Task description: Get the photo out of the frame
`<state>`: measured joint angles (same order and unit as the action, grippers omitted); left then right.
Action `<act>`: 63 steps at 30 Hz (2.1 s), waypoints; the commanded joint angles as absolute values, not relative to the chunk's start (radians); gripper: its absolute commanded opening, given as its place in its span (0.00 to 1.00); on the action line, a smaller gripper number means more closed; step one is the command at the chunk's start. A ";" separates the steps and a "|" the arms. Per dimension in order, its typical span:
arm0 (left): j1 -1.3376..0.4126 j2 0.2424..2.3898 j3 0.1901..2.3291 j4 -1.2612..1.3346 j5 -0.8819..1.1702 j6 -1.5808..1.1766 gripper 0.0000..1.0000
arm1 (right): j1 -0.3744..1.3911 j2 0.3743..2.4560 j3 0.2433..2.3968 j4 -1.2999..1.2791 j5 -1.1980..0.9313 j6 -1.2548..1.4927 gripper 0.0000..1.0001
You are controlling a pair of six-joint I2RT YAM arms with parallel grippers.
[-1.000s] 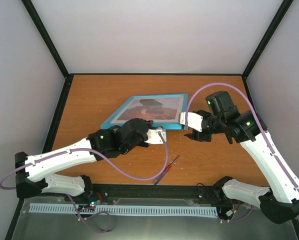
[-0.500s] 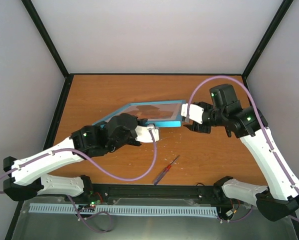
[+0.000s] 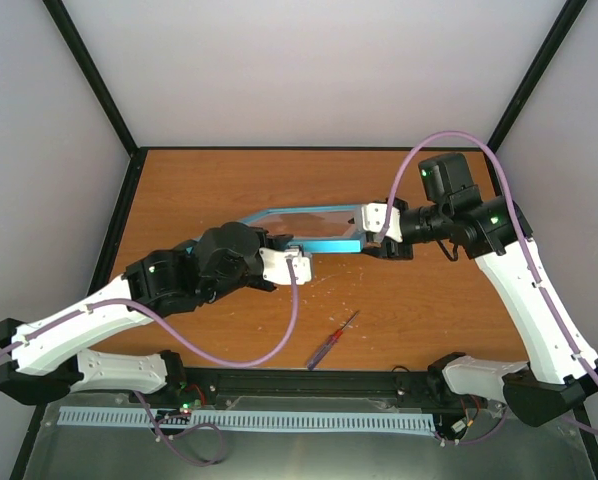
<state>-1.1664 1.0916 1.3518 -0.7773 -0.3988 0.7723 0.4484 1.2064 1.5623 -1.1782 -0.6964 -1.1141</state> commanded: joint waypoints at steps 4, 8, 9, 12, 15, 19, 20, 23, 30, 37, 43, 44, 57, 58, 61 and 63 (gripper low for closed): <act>-1.157 1.071 1.452 -0.620 -0.445 0.825 0.01 | 0.445 1.195 1.566 -1.117 -0.735 -1.078 0.45; -1.150 1.071 1.447 -0.611 -0.444 0.831 0.01 | 0.445 1.188 1.556 -1.100 -0.740 -1.053 0.36; -1.146 1.070 1.445 -0.608 -0.442 0.830 0.01 | 0.445 1.187 1.557 -1.097 -0.743 -1.047 0.34; -1.123 1.064 1.425 -0.562 -0.448 0.818 0.01 | 0.445 1.186 1.560 -1.082 -0.746 -1.025 0.28; -1.105 1.041 1.369 -0.453 -0.465 0.816 0.29 | 0.445 1.187 1.562 -1.059 -0.743 -1.000 0.19; -1.097 1.000 1.299 -0.303 -0.481 0.809 0.73 | 0.445 1.191 1.563 -1.008 -0.721 -0.946 0.12; -1.097 0.995 1.290 -0.274 -0.488 0.797 0.77 | 0.445 1.194 1.567 -1.004 -0.714 -0.940 0.11; -1.097 0.979 1.288 -0.227 -0.496 0.758 0.84 | 0.445 1.206 1.588 -0.985 -0.671 -0.917 0.07; -1.091 0.885 1.125 -0.017 -0.556 0.650 0.90 | 0.413 1.225 1.600 -0.931 -0.605 -0.836 0.03; -0.985 0.885 0.990 -0.025 -0.594 0.274 0.89 | 0.294 1.232 1.586 -0.939 -0.675 -0.802 0.03; -0.740 0.913 0.880 -0.061 -0.517 -0.121 0.89 | 0.142 1.235 1.542 -0.959 -0.827 -0.810 0.03; -0.693 0.914 0.832 -0.024 -0.476 -0.162 0.89 | 0.123 1.238 1.533 -0.965 -0.851 -0.817 0.03; -0.288 1.155 0.590 0.670 0.213 -0.277 0.83 | -0.033 1.387 1.678 -1.166 -1.046 -0.843 0.03; -0.287 1.179 0.607 0.680 0.234 -0.256 0.81 | -0.039 1.399 1.695 -1.181 -1.051 -0.844 0.03; -0.284 1.232 0.652 0.690 0.376 -0.175 0.74 | -0.051 1.417 1.732 -1.232 -1.068 -0.863 0.03; -0.284 1.257 0.675 0.695 0.445 -0.141 0.73 | -0.055 1.426 1.748 -1.255 -1.073 -0.882 0.03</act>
<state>-0.2893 1.2228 0.6003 0.5606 0.2192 -0.2344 -0.0437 1.4166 1.7058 -1.1107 -0.9794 -0.8810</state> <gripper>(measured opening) 0.740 0.183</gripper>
